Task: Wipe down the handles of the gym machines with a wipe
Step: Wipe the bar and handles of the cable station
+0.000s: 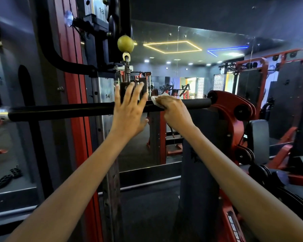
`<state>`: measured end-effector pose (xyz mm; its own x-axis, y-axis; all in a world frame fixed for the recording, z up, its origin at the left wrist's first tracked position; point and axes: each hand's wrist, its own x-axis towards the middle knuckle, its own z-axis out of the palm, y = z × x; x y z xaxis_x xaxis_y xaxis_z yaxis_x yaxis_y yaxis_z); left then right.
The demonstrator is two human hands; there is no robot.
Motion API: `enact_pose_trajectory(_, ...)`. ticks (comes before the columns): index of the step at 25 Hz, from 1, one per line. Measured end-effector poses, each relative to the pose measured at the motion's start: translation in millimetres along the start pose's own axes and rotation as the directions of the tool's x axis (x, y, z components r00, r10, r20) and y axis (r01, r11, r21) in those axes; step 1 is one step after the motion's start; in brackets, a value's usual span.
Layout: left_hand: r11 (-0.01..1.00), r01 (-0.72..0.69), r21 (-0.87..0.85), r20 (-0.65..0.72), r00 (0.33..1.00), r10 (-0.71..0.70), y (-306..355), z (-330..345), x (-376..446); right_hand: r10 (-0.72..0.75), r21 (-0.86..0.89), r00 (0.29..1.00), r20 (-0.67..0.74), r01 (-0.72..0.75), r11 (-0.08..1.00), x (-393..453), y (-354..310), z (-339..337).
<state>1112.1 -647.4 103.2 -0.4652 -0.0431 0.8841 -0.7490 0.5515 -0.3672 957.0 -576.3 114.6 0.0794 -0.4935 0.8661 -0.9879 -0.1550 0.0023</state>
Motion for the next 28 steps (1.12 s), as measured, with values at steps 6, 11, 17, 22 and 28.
enact_pose_trajectory(6,0.987,0.153,-0.040,0.172,0.974,-0.144,19,10,18,0.205,-0.034,0.978,-0.039,-0.207,0.978,-6,39,-7)
enact_pose_trajectory(11,0.993,0.091,0.071,0.150,0.983,-0.101,18,16,13,0.068,-0.016,0.996,0.062,-0.067,0.998,-6,8,6)
enact_pose_trajectory(17,0.988,0.058,0.143,0.126,0.989,-0.077,14,20,11,0.176,-0.100,0.984,-0.010,-0.176,0.979,-24,64,-12)
enact_pose_trajectory(22,0.991,0.097,0.087,0.122,0.987,-0.107,18,20,14,0.086,-0.029,0.992,-0.087,-0.089,0.996,-16,25,3)
enact_pose_trajectory(28,0.992,0.122,0.013,0.126,0.984,-0.122,19,22,14,-0.070,-0.098,0.992,-0.107,0.060,0.993,-22,56,-22)
